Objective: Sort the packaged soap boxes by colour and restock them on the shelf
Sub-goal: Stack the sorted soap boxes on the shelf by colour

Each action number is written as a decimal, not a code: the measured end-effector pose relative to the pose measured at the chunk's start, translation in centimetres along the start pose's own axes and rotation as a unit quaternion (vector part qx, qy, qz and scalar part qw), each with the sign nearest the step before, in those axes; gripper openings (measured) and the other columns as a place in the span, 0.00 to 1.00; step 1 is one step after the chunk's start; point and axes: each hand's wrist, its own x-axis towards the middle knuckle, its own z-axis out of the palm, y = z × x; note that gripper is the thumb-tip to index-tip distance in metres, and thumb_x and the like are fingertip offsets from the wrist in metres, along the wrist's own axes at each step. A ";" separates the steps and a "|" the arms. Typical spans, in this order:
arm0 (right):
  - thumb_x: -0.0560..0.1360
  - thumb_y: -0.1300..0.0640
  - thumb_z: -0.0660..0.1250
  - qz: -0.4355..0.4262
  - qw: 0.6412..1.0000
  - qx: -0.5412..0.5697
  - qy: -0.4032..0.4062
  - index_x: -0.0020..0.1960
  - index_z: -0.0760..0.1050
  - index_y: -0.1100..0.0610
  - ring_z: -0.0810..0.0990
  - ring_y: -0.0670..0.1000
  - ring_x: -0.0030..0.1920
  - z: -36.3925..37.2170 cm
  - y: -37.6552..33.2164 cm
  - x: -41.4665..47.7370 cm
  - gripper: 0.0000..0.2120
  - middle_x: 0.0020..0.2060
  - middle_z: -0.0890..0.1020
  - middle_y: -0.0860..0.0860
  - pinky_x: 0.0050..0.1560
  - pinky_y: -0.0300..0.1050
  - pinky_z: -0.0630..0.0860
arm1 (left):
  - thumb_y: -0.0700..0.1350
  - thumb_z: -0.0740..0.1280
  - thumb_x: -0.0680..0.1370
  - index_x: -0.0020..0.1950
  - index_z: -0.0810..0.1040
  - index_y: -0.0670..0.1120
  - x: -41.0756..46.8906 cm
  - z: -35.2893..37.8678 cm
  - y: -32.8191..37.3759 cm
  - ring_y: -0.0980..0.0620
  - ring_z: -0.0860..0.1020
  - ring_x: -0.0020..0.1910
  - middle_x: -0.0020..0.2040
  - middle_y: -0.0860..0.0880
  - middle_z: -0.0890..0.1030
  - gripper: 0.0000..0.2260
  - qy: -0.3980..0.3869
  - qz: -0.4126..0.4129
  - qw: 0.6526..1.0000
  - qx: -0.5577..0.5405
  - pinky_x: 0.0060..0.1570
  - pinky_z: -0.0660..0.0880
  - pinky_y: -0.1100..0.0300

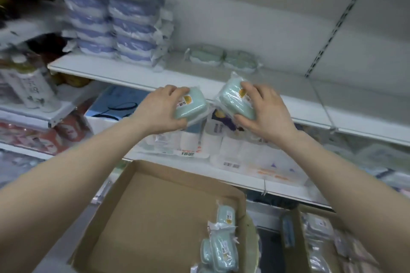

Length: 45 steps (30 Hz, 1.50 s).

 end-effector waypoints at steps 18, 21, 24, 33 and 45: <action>0.71 0.46 0.69 0.033 0.990 -0.021 -0.133 0.71 0.63 0.45 0.67 0.58 0.65 3.8 13.2 20.9 0.31 0.68 0.71 0.49 0.59 0.52 0.63 | 0.56 0.69 0.71 0.69 0.67 0.45 17.5 -1.3 -1.1 0.42 0.76 0.53 0.56 0.42 0.77 0.30 0.006 -0.062 0.995 0.073 0.50 0.73 0.53; 0.72 0.48 0.69 0.029 0.986 0.008 -0.165 0.71 0.64 0.44 0.65 0.58 0.67 5.4 14.1 22.4 0.29 0.70 0.69 0.47 0.59 0.52 0.62 | 0.55 0.70 0.71 0.72 0.65 0.46 19.2 -0.8 -1.5 0.42 0.77 0.55 0.59 0.42 0.78 0.32 -0.005 -0.055 0.996 0.063 0.51 0.75 0.54; 0.76 0.48 0.65 0.023 0.985 0.011 -0.170 0.75 0.61 0.44 0.60 0.57 0.73 6.8 14.8 22.9 0.29 0.75 0.62 0.48 0.68 0.54 0.60 | 0.52 0.71 0.70 0.76 0.58 0.50 20.6 -0.6 -1.7 0.42 0.74 0.61 0.67 0.43 0.73 0.37 0.000 -0.042 0.999 0.017 0.55 0.75 0.55; 0.71 0.54 0.71 -0.008 0.999 -0.031 0.026 0.68 0.73 0.44 0.71 0.60 0.60 9.1 14.8 20.8 0.26 0.61 0.74 0.53 0.53 0.54 0.70 | 0.40 0.69 0.71 0.77 0.56 0.48 27.4 -1.9 -1.4 0.47 0.67 0.69 0.71 0.50 0.69 0.37 -0.005 -0.020 1.000 0.023 0.67 0.63 0.55; 0.75 0.61 0.62 -0.069 0.994 -0.033 0.075 0.71 0.69 0.56 0.73 0.61 0.61 10.7 15.0 20.3 0.24 0.62 0.74 0.56 0.62 0.56 0.70 | 0.33 0.58 0.77 0.79 0.51 0.55 29.9 3.7 -2.6 0.45 0.48 0.78 0.79 0.56 0.51 0.34 -0.057 0.032 0.993 0.101 0.73 0.48 0.41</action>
